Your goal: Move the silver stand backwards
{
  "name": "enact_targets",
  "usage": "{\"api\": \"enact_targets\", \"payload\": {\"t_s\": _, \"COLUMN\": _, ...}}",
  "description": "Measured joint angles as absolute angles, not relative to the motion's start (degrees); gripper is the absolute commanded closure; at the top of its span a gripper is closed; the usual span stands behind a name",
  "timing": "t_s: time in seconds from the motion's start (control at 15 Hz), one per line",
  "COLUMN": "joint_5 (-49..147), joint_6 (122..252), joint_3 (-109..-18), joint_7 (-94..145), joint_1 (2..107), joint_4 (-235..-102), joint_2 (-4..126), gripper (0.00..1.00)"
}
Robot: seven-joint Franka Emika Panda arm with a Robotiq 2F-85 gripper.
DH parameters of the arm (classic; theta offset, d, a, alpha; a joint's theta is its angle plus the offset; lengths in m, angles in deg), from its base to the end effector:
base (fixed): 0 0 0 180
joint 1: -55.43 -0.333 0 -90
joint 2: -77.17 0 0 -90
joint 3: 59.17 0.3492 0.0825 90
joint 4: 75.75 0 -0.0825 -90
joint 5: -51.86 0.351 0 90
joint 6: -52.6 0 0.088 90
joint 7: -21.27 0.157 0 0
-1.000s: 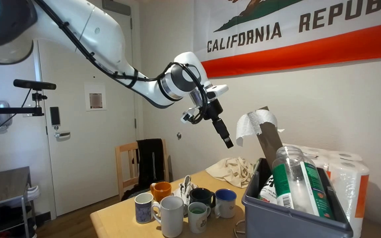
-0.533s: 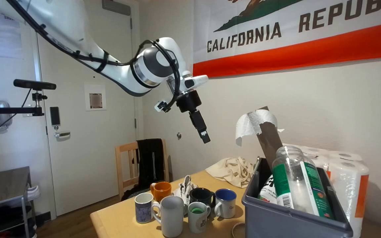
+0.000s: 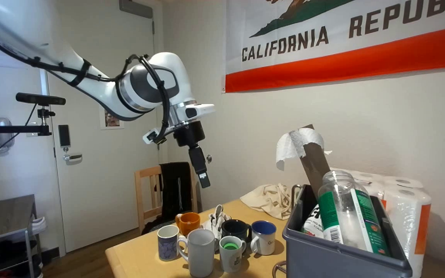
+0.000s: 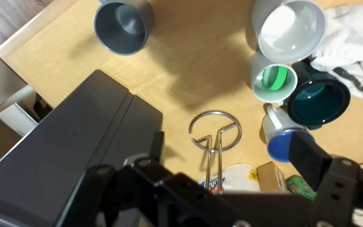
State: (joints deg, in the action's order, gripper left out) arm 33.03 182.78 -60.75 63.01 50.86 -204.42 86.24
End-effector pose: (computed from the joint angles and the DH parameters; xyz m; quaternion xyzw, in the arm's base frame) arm 0.4898 0.0048 0.4538 0.9580 -0.2377 0.1345 0.0874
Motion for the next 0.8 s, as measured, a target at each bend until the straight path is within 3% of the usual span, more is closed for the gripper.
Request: {"api": "enact_targets", "payload": {"t_s": 0.8, "joint_5": 37.4, "joint_6": 187.9, "joint_3": -57.1, "joint_7": 59.8, "joint_1": 53.6, "joint_4": -217.4, "joint_2": 94.2, "gripper": 0.0}}
